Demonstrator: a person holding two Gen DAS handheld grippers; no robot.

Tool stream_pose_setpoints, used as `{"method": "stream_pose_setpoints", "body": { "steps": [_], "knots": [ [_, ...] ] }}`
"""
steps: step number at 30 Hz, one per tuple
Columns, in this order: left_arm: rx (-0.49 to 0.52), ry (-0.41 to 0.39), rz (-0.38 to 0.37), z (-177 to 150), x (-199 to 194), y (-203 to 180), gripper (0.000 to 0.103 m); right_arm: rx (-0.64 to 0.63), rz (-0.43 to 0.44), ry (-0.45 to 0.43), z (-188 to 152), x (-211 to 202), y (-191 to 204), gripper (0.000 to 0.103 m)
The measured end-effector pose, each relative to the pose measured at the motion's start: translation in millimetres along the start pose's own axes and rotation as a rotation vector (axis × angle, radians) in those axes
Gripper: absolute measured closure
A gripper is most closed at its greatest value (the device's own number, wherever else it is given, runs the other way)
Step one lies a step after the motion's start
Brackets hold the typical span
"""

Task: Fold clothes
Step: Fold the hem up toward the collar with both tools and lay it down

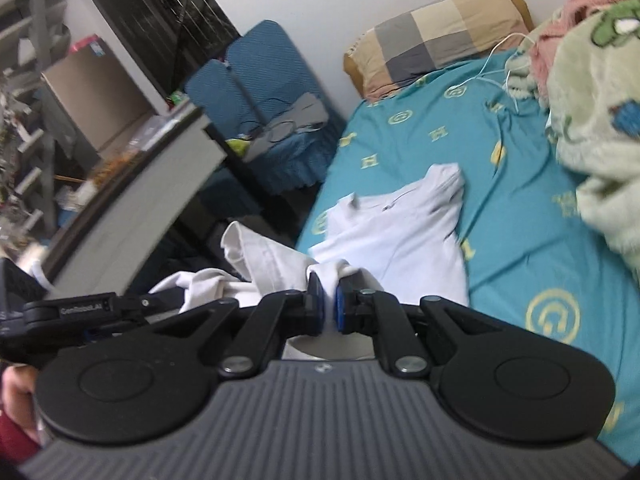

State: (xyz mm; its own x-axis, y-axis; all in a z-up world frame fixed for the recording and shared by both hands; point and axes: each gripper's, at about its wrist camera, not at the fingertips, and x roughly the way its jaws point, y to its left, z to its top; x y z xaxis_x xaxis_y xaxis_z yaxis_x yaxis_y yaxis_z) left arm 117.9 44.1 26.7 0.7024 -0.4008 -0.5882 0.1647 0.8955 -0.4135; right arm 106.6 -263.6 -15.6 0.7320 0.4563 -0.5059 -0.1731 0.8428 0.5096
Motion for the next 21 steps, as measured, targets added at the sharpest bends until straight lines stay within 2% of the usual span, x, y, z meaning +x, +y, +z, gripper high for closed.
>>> {"method": "stream_pose_setpoints", "body": {
  "steps": [4,7,10,13,17,21],
  "knots": [
    [0.053,-0.016,0.046,0,62,13,0.098,-0.042,-0.068,0.004,9,58,-22,0.093],
    [0.102,-0.014,0.085,-11,106,25,0.098,-0.038,-0.085,0.01,6,97,-42,0.093],
    [0.147,0.033,0.129,-28,145,39,0.098,-0.066,-0.123,0.052,-3,133,-58,0.093],
    [0.132,0.078,0.173,-38,179,54,0.097,-0.095,-0.163,0.093,-13,162,-67,0.093],
    [0.127,0.109,0.193,-41,205,67,0.096,-0.125,-0.196,0.136,-21,188,-75,0.093],
    [0.122,0.106,0.198,-43,205,68,0.095,-0.122,-0.201,0.155,-22,195,-79,0.093]
  ]
}}
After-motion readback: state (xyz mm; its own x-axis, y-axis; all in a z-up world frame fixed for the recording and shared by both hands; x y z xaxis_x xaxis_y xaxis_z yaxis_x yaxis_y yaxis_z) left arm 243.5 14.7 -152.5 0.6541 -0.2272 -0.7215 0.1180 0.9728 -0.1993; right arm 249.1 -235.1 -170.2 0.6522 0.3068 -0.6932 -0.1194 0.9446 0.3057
